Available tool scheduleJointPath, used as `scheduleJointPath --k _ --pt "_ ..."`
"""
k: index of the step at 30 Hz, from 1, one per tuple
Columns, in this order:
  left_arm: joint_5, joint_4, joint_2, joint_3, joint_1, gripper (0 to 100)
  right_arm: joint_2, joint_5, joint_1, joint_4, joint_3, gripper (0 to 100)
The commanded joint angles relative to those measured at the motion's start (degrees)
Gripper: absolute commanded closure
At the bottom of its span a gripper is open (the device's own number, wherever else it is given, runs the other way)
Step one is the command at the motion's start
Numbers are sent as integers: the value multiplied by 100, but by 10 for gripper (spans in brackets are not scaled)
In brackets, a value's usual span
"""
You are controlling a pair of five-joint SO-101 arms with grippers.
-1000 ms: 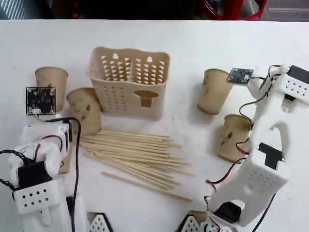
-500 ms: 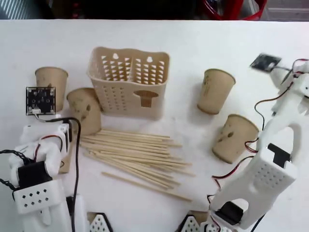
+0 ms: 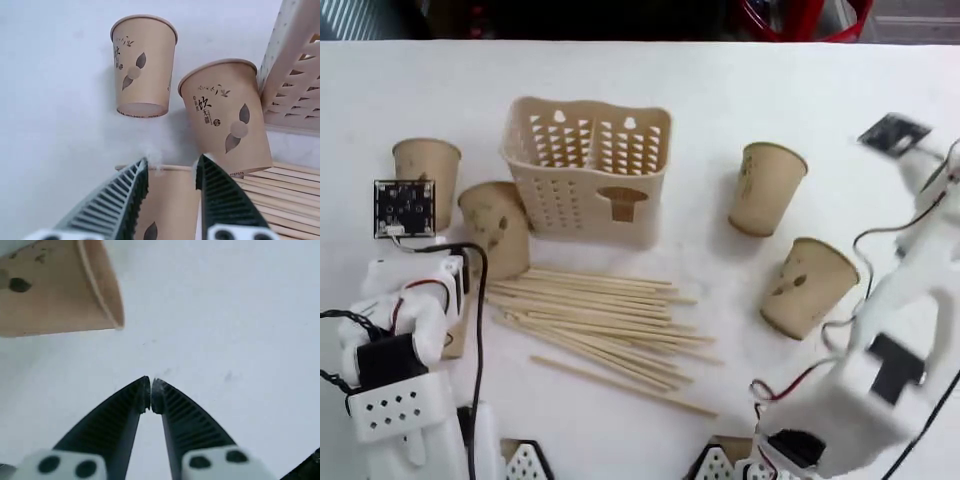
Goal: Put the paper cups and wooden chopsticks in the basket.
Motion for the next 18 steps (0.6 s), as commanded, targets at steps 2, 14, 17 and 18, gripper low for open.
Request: scheduleJointPath --k 2,14,17,18 --pt "-9 -141 -66 -44 -40 828 -2097 352 -40 -444 2804 979" --pt "-9 -141 -75 -26 -31 828 -3758 -1908 -734 -2941 6092 979" --pt "-9 -141 -75 -26 -13 828 -4576 -2180 -1130 -2985 6690 980" --pt "-9 -141 -75 -26 -13 828 -4857 -2409 -1314 -2967 6884 980"
